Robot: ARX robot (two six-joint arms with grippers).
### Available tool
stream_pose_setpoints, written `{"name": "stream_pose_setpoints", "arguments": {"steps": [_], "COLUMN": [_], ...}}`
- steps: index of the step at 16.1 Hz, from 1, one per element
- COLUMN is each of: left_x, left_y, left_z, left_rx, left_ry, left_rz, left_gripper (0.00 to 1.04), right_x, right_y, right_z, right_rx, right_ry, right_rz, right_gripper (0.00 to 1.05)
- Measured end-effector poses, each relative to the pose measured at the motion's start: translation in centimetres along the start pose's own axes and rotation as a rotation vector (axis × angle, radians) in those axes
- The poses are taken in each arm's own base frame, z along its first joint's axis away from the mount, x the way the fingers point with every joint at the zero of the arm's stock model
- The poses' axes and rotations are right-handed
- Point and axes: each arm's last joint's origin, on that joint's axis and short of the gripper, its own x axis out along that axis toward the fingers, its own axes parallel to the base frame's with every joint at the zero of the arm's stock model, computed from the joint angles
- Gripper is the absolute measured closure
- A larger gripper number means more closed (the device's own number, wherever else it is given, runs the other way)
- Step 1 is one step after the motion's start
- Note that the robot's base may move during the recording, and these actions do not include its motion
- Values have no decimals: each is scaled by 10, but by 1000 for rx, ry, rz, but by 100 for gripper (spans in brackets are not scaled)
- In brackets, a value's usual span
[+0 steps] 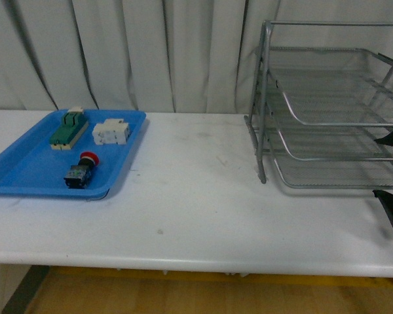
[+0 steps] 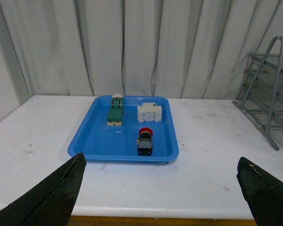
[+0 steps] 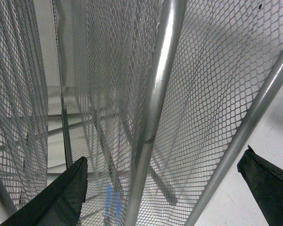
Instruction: Place button on rack with both arms
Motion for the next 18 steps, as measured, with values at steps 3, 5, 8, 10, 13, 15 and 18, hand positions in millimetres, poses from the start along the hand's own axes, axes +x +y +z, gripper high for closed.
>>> {"name": "stream_pose_setpoints", "arguments": {"steps": [3,5,8,10,13,15,18], "left_x": [0,0,0,0,0,0,0], "left_y": [0,0,0,0,0,0,0], "left_z": [0,0,0,0,0,0,0], "left_rx": [0,0,0,0,0,0,0], "left_ry": [0,0,0,0,0,0,0], "left_rz": [0,0,0,0,0,0,0], "left_gripper": [7,7,7,7,7,7,7], "right_x": [5,8,8,8,7,7,7], "right_y": [1,-1,-2,-3,-4,-4,-1], "right_z": [-5,-8,-11,-11,-11,-11,-10], "right_rx": [-10,-11,9,21,13,10,-16], "right_ry": [11,20,26,29,32,32,19], "right_rz": [-2,-16,-23,-36,-35,-35,0], "right_gripper": [13,32,57,63,68,67,37]}}
